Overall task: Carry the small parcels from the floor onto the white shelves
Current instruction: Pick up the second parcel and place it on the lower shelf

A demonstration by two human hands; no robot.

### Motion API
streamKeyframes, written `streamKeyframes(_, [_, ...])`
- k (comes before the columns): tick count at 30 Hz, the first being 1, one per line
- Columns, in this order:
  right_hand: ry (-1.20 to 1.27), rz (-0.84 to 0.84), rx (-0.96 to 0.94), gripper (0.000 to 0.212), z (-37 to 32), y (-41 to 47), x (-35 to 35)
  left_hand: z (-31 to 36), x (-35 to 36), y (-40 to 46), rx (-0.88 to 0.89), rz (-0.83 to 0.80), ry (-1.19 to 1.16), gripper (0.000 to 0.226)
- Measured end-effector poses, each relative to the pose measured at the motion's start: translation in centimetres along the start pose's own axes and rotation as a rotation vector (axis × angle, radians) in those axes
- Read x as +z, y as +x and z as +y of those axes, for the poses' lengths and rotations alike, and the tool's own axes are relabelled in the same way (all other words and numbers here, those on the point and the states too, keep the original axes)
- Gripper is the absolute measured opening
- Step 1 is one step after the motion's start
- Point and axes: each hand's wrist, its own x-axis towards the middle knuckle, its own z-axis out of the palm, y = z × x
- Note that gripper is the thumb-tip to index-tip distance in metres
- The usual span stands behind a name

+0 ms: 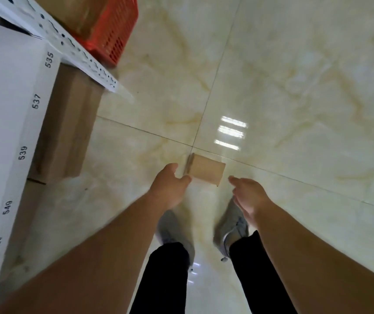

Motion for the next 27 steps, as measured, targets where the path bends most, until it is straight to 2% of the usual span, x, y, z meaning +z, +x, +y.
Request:
streamKeyframes(2, [0.038,0.010,0.020,0.040,1.0,2.8,1.2,-1.0,1.0,3.2,0.007,-0.014,0.022,0.072])
streamKeyframes(6, [0.047,0.021,0.053,0.067,2.3,8.4,3.5,-2.1,3.4,8.9,0.012,-0.038,0.096,0.071])
streamKeyframes(10, [0.073,0.022,0.060,0.070,3.3,13.3,4.8,-2.1,6.3,13.6,-0.005,-0.048,0.134,0.064])
streamKeyframes(12, [0.086,-0.005,0.064,0.060,3.9,15.5,5.3,-2.1,7.6,15.5,-0.009,-0.048,0.137,0.065])
streamKeyframes(15, [0.114,-0.061,0.034,0.029,4.5,17.0,5.6,-2.7,8.8,17.4,-0.015,-0.055,0.149,0.057])
streamKeyframes(18, [0.117,-0.066,0.003,0.031,4.6,15.8,4.8,-3.0,8.9,17.2,0.001,-0.053,0.126,0.046])
streamKeyframes(22, [0.105,-0.061,-0.060,0.035,2.9,9.5,2.4,-0.8,6.9,12.1,0.038,-0.031,0.093,0.027])
streamKeyframes(24, [0.104,-0.057,-0.099,0.036,1.4,5.2,0.6,1.3,5.5,8.3,0.085,-0.022,0.077,0.028])
streamKeyframes(27, [0.129,-0.023,-0.175,0.030,-2.0,-2.4,-2.5,5.4,2.5,1.3,0.173,0.015,0.055,0.041])
